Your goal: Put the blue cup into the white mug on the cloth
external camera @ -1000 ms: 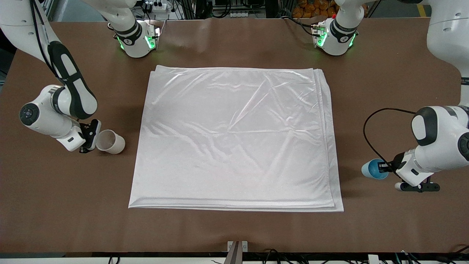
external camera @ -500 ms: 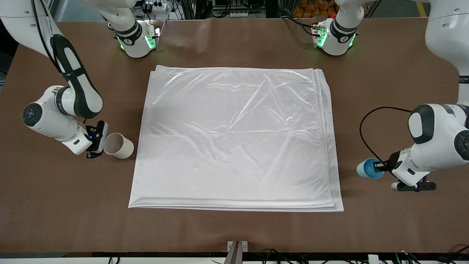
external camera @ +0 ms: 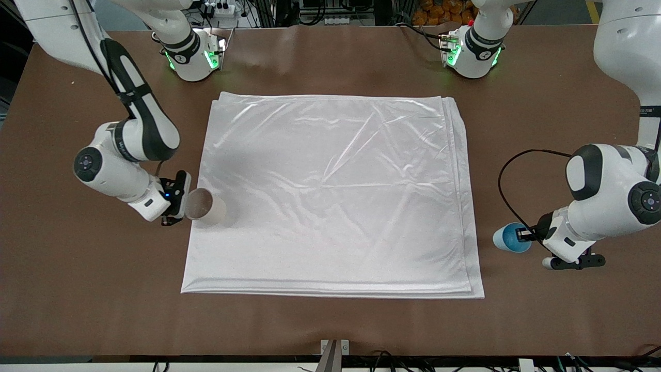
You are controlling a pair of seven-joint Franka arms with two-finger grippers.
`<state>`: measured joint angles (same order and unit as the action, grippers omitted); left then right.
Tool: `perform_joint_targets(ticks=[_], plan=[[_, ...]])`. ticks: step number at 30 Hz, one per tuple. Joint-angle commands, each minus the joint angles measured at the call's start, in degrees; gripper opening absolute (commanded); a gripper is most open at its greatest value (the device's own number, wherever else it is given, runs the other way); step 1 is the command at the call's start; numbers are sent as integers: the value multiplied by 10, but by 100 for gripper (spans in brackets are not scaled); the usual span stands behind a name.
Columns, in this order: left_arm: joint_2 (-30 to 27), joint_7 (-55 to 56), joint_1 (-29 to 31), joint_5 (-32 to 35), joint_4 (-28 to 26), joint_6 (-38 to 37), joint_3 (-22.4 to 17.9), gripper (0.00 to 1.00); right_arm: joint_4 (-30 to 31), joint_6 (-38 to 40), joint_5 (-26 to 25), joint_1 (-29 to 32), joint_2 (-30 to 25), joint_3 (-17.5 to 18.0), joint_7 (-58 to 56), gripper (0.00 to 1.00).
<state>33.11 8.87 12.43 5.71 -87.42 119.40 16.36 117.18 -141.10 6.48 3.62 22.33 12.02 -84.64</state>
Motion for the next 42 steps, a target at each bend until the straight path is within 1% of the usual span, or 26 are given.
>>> perform_joint_targets(ticks=[1, 7, 13, 16, 18, 20, 23, 26, 30, 35, 37, 42], plan=[[-15, 12, 0, 4, -10, -7, 2, 0, -8, 7, 9, -67, -11, -1, 68, 0], [-15, 30, -8, 6, -10, -7, 4, 0, -25, 3, 3, -132, -6, -3, 138, 0], [-13, 33, -25, 4, -10, -7, 5, 0, -38, 2, -9, -180, 6, -6, 208, 0], [-13, 39, -35, 4, -10, -14, 6, 0, -48, 3, -32, -204, 15, -7, 262, 0], [-13, 40, -46, 4, -10, -21, 5, 0, -58, 6, -57, -216, 21, -7, 303, 0], [-13, 54, -57, 4, -10, -23, 5, 0, -69, 8, -83, -232, 32, -7, 350, 0], [-13, 83, -76, 4, -10, -27, 5, 0, -87, 9, -104, -257, 48, -7, 409, 0], [-13, 102, -92, 4, -10, -31, 5, 0, -109, 12, -114, -270, 67, -7, 432, 0], [-13, 133, -111, 4, -10, -31, 5, 0, -113, 18, -120, -296, 78, -9, 477, 0], [-15, 181, -137, 4, -9, -31, 5, 0, -125, 18, -182, -319, 102, -13, 540, 0], [-15, 199, -147, 5, -9, -31, 5, 0, -126, 19, -196, -319, 105, -13, 560, 0], [-15, 243, -176, 5, -9, -31, 5, 0, -126, 19, -201, -321, 113, -13, 562, 0]])
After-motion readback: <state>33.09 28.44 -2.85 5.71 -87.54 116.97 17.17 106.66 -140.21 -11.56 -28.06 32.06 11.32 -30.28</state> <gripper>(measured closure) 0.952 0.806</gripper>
